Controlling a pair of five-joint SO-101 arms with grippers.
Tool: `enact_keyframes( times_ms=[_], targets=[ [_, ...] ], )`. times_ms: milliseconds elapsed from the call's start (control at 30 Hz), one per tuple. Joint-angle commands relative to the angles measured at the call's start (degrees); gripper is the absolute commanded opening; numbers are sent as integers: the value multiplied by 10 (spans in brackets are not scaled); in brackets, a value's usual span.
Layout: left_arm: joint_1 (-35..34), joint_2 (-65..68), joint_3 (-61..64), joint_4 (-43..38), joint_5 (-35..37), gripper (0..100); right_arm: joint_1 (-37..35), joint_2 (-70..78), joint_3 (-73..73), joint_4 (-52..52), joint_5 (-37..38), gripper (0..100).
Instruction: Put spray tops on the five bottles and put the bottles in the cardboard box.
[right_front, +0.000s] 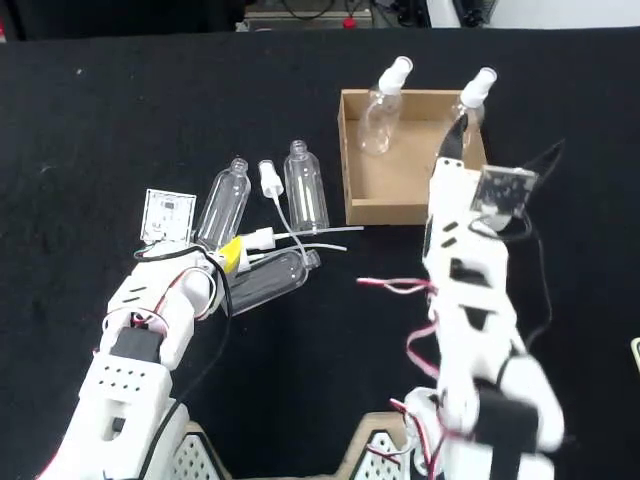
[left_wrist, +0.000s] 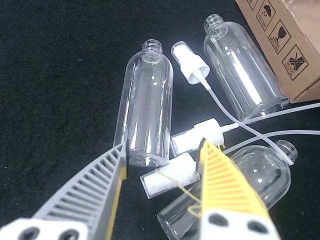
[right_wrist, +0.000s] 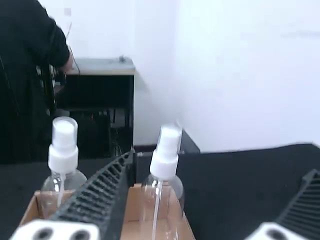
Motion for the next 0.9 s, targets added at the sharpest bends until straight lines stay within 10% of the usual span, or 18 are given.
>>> enact_keyframes(
  times_ms=[0, 233, 533, 867],
  targets=[
    [7, 0, -6, -12, -5, 227, 11, -134, 29, -16, -3, 404],
    [7, 0, -6, -12, -5, 227, 6, -364, 14, 211, 4, 5],
    [7, 0, -6, -12, -5, 227, -55, -493, -308, 1028, 22, 216],
    [-44, -1, -14, -12, -5, 227, -341, -400, -274, 1120, 18, 214]
  ],
)
